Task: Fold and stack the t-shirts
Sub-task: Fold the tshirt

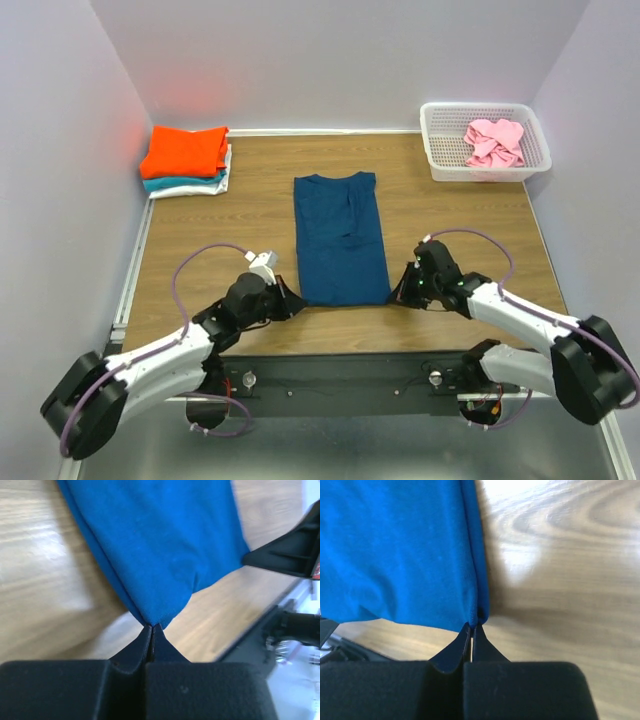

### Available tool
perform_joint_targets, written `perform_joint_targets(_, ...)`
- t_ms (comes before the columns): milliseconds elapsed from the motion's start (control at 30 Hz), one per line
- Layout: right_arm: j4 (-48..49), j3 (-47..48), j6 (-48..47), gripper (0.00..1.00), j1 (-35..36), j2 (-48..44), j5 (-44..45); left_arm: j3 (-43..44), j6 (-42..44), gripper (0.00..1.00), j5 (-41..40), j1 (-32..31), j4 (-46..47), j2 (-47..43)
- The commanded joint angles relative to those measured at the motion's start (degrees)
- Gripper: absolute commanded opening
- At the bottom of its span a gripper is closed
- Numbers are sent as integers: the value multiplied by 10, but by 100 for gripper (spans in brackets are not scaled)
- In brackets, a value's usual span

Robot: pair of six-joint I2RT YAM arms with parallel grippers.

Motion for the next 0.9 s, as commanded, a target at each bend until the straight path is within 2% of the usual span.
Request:
perform_joint_targets(0,-68,8,8,1,3,-67,-7,-6,-50,0,-53,-11,-101,-96)
perform_joint_targets(167,-83,52,2,1,4,-104,28,14,-55,0,-96,-12,-127,-165)
perform_joint_targets(333,-82,117,-16,1,3,-85,82,67,-45,0,-155,-11,-158,-160)
perform_joint_targets(567,-81,207,-40,1,2,-50,137,195,10,0,-228,-1,-166,-61)
perform_joint_targets(733,-81,269,-63,1,-2,-18,184,243,60,0,-209,60,-134,-9)
perform_joint_targets(867,-79,318,-82,1,-14,25,188,286,100,0,-191,105,-110,28)
